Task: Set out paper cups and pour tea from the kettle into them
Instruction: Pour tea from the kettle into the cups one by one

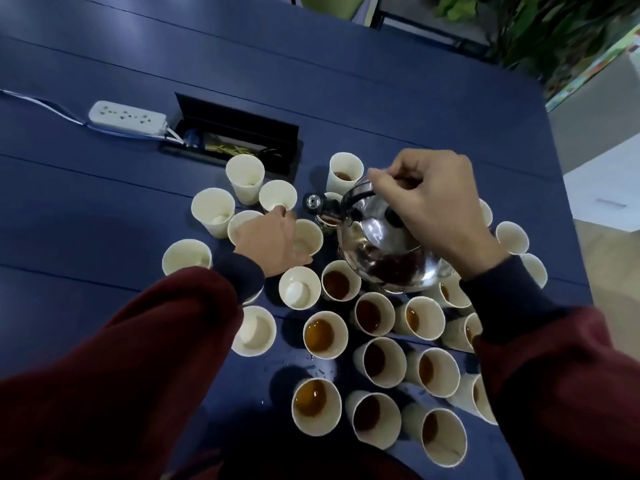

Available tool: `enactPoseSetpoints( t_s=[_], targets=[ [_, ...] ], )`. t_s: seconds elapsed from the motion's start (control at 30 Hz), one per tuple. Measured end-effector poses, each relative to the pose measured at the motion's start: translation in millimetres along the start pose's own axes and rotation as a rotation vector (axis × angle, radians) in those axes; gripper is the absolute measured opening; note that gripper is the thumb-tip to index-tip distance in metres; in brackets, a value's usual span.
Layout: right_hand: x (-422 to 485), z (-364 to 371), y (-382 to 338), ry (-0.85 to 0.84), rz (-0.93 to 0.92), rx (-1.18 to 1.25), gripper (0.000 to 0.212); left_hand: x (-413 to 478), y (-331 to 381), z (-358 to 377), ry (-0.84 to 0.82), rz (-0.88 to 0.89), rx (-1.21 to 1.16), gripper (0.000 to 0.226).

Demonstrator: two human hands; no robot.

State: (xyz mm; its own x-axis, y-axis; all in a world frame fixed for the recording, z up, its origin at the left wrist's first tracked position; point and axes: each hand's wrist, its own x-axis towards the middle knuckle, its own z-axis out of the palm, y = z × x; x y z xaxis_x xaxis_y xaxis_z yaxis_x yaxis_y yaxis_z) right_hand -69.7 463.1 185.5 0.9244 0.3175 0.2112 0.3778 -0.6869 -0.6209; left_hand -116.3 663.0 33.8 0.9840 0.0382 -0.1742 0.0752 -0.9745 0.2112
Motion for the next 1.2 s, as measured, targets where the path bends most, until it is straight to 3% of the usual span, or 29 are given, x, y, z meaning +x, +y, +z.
enactPoseSetpoints(
  t_s=[0.37,0.93,1.2],
  targets=[
    [-2,21,-18,0.025,-0.008,-0.192,0.035,-1,-9,3,0.027,0.073,-0.054,0.072],
    [-14,24,-33,0.016,0.036,-0.264,0.04,-3,-13,-2,0.022,0.092,-0.031,0.073],
    [-16,28,-37,0.042,0.047,-0.326,0.031,-3,-13,-4,0.029,0.11,-0.055,0.07]
  ],
)
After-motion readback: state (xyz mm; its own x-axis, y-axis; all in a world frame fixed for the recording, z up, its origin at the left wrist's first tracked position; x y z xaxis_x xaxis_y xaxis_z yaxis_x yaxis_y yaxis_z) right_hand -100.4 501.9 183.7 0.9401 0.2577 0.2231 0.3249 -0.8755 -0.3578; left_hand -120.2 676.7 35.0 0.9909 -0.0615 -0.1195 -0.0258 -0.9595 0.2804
